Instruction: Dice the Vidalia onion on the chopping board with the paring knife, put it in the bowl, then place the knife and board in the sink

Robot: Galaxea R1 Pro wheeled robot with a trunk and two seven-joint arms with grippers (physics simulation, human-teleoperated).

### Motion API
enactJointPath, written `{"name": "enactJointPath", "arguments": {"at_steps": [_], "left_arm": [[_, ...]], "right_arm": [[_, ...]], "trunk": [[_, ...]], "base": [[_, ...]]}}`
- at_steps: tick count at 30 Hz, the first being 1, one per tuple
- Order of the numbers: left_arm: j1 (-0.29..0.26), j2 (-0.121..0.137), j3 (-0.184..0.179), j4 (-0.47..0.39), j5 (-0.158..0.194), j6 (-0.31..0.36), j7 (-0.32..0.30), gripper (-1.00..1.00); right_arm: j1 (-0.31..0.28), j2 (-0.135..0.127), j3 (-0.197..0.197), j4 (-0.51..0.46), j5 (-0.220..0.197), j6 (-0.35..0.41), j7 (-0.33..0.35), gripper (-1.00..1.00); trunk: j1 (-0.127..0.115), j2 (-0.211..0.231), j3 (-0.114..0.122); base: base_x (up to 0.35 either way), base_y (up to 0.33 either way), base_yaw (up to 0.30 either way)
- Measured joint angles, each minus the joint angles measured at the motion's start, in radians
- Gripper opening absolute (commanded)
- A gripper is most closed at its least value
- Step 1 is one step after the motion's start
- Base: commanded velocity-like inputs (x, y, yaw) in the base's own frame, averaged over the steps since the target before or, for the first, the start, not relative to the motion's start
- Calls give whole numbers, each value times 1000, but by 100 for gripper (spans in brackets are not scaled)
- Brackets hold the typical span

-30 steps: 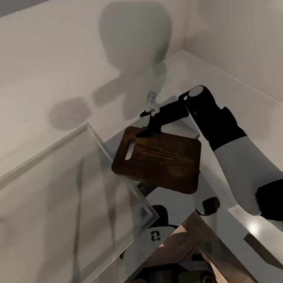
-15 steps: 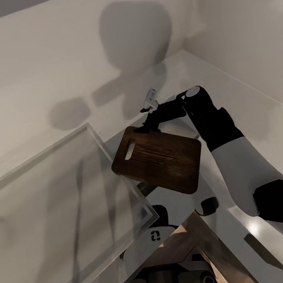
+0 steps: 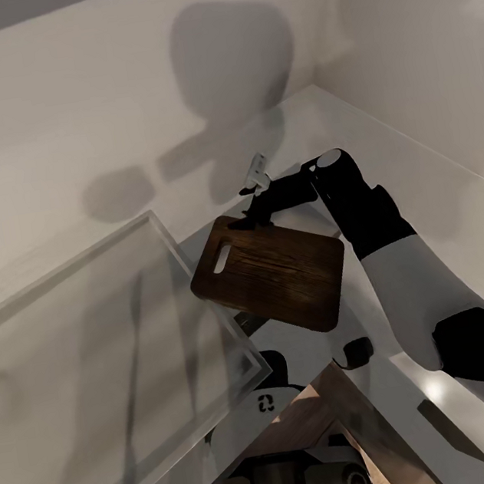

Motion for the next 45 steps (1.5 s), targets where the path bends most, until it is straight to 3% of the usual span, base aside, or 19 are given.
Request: {"name": "enactJointPath", "arguments": {"at_steps": [16, 20, 30, 45], "left_arm": [[0, 0, 0, 0, 0, 0, 0, 100], [0, 0, 0, 0, 0, 0, 0, 100], [0, 0, 0, 0, 0, 0, 0, 100], [0, 0, 0, 0, 0, 0, 0, 100]], "right_arm": [[1, 6, 3, 0, 0, 0, 0, 100], [1, 23, 3, 0, 0, 0, 0, 100], [2, 39, 3, 0, 0, 0, 0, 100], [2, 38, 2, 1, -1, 0, -1, 100]], "trunk": [[0, 0, -12], [0, 0, -16], [0, 0, -26], [0, 0, -44]], "base": [[0, 0, 0], [0, 0, 0], [0, 0, 0], [0, 0, 0]]}}
